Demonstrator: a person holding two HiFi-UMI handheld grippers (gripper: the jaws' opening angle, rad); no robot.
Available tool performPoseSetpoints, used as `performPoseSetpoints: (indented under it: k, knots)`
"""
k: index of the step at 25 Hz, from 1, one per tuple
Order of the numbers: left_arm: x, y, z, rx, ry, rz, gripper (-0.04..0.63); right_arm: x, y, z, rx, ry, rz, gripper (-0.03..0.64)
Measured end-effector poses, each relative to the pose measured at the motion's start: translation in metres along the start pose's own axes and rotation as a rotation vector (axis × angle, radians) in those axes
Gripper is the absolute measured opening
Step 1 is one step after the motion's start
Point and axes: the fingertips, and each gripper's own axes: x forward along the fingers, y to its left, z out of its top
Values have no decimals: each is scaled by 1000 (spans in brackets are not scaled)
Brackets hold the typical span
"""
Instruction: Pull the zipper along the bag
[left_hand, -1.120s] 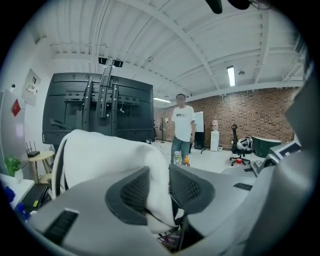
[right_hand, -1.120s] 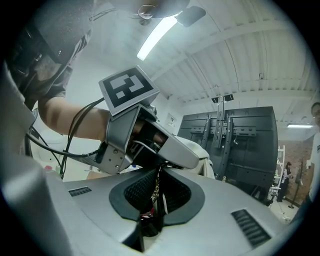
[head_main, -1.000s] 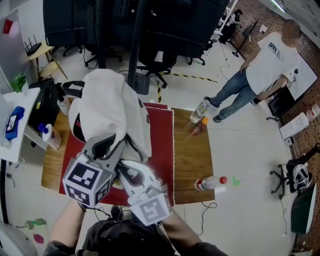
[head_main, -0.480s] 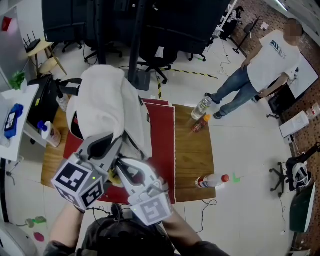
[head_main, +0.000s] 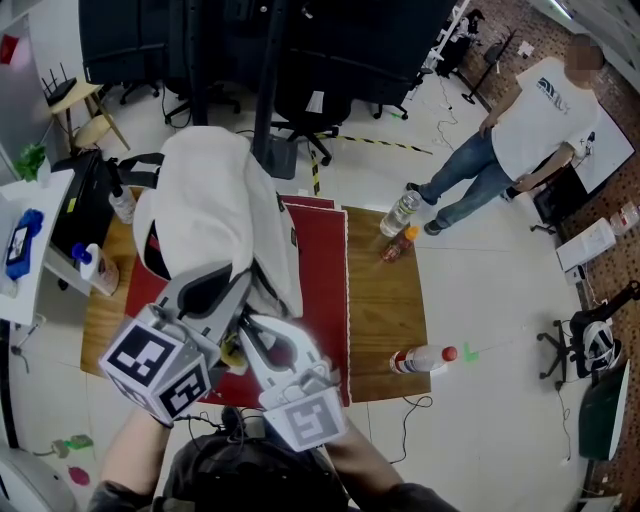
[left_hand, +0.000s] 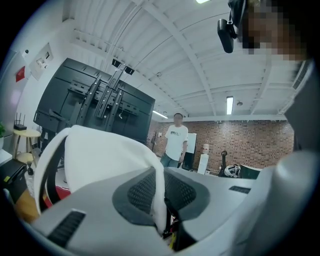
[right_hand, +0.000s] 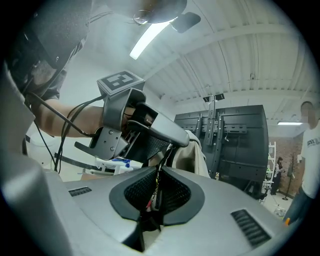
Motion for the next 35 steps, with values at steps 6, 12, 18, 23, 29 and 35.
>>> performPoseSetpoints:
  k: [6,12,18,23,29,35]
  knots:
    - [3,0,5,-5,-3,-19,60,-5,-7,1,56,-29,-41,41]
    - [3,2,9,-10,-22,-4,60,-15,0,-40,97,84,-21,38]
    - [7,3,8,4,-16,-10,60,-29,4,-88,148,170,-31,38]
    - [7,3,7,-1,-7,-22,60,-35,5,-103,135,213,-39,37]
    - [7,4,7,-9,-15,-19,60,-34,2,-106,141,203,-57,37]
    - [4,4,4,-6,-25,-11,61,-35,5,-105,144,206,-61,37]
